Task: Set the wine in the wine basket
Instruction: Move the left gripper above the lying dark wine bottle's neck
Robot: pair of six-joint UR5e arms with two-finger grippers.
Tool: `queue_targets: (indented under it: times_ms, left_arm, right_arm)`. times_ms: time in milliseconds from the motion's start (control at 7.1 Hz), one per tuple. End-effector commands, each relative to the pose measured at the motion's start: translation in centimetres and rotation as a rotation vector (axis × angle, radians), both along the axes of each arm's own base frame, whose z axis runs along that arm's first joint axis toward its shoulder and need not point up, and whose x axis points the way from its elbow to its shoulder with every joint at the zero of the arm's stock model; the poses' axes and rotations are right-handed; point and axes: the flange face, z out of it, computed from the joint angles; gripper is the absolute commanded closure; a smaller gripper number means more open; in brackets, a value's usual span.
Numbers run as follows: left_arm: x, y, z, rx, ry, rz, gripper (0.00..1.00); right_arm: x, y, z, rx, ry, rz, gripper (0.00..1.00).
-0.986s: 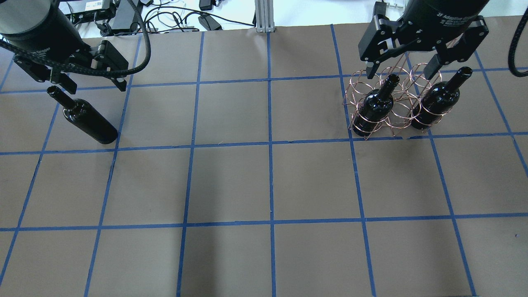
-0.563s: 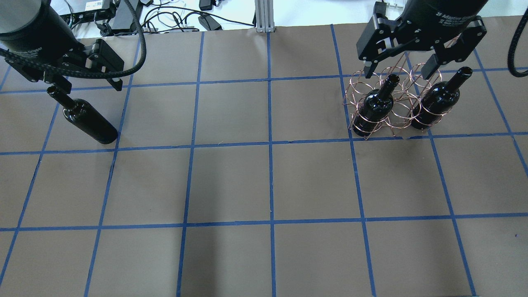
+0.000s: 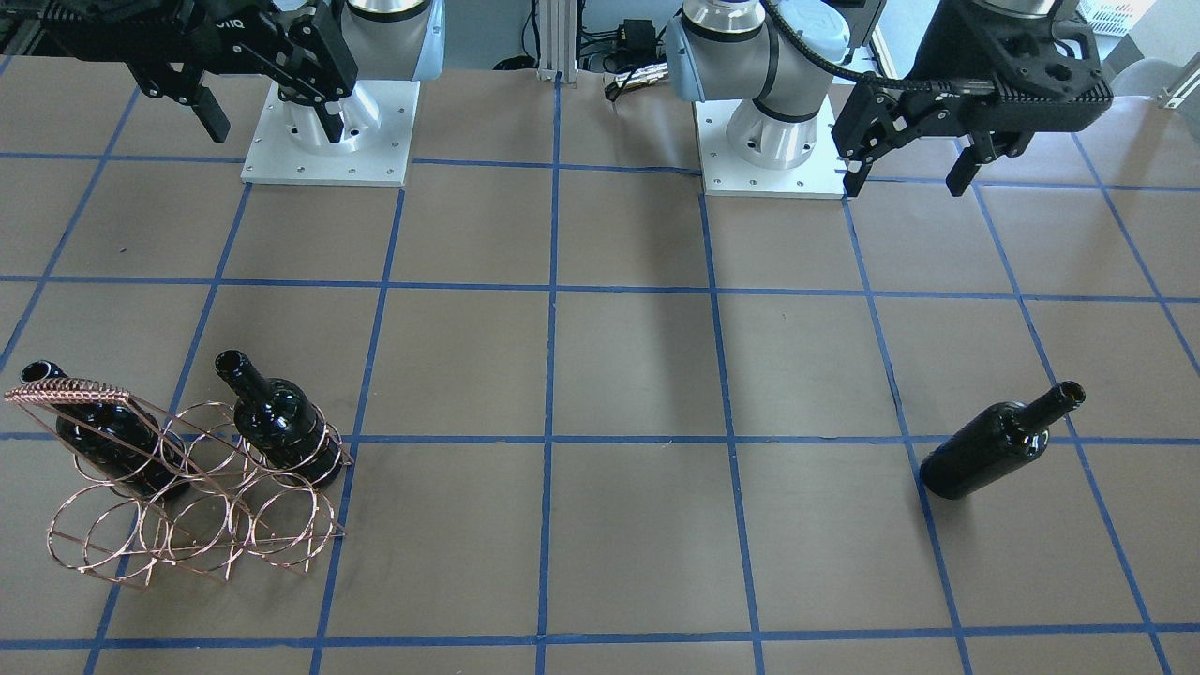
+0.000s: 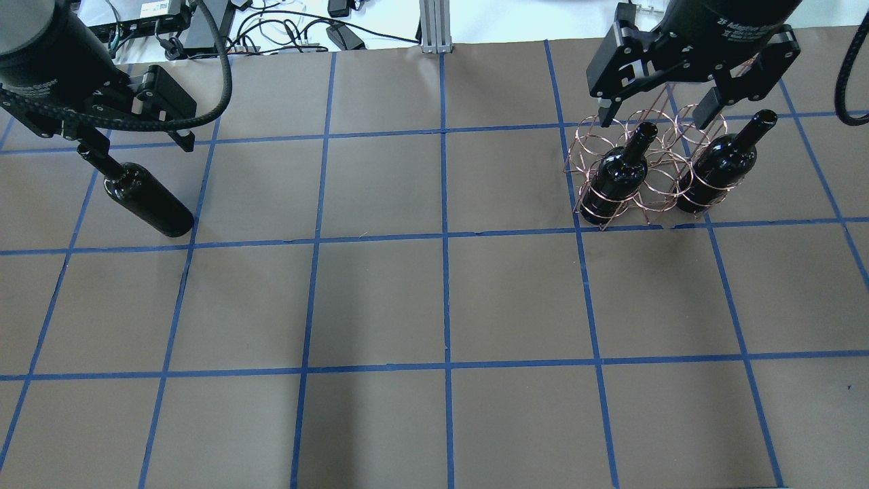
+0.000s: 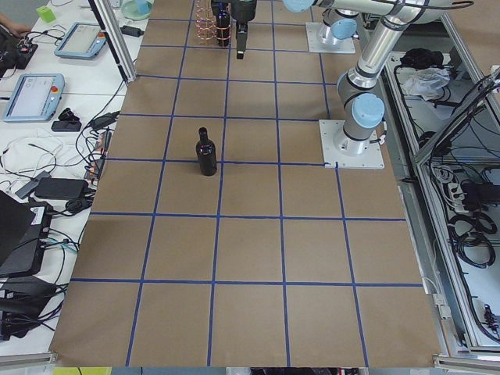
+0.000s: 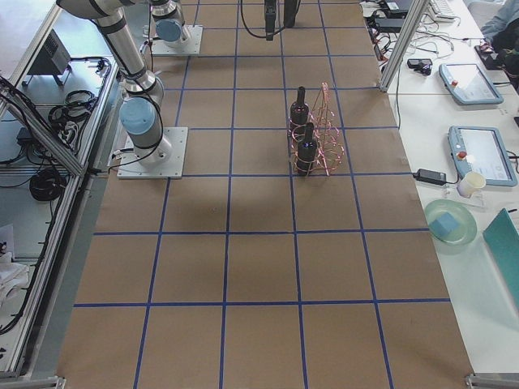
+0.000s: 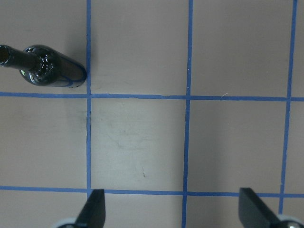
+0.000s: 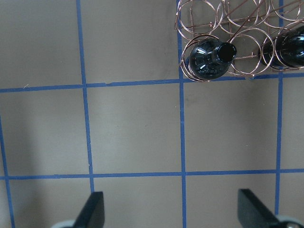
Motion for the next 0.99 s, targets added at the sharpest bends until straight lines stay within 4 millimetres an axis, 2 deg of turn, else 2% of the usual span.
queue_targets:
  times_ms: [0,141,423,563,845]
  left_arm:
    - [1.9,-1.0,-0.3,-0.002,0.01,0.008,0.0]
    - [4.4,-2.2,0.4,-0.016,0.018,-0.01,0.0]
    - [10.4,-4.1,-0.2,-0.012,0.009,-0.017,0.0]
    - [13.9,-5.5,-1.3,-0.024,0.011,-0.013,0.0]
    - [18.7,-8.7,-5.0,-0.042,0.045,-0.018,0.0]
  right_arm:
    - [0.2,-0.5,-0.5,0.007,-0.009,-0.007,0.01]
    - [0.1,-0.9,-0.5,-0.005,-0.022,-0.012,0.0]
    - [0.2,-0.8,-0.4,-0.007,-0.017,-0.003,0.0]
    - [0.1,-0.8,-0.4,-0.006,-0.009,-0.002,0.0]
    - [0.0,-0.6,-0.2,-0.011,-0.006,-0.001,0.0]
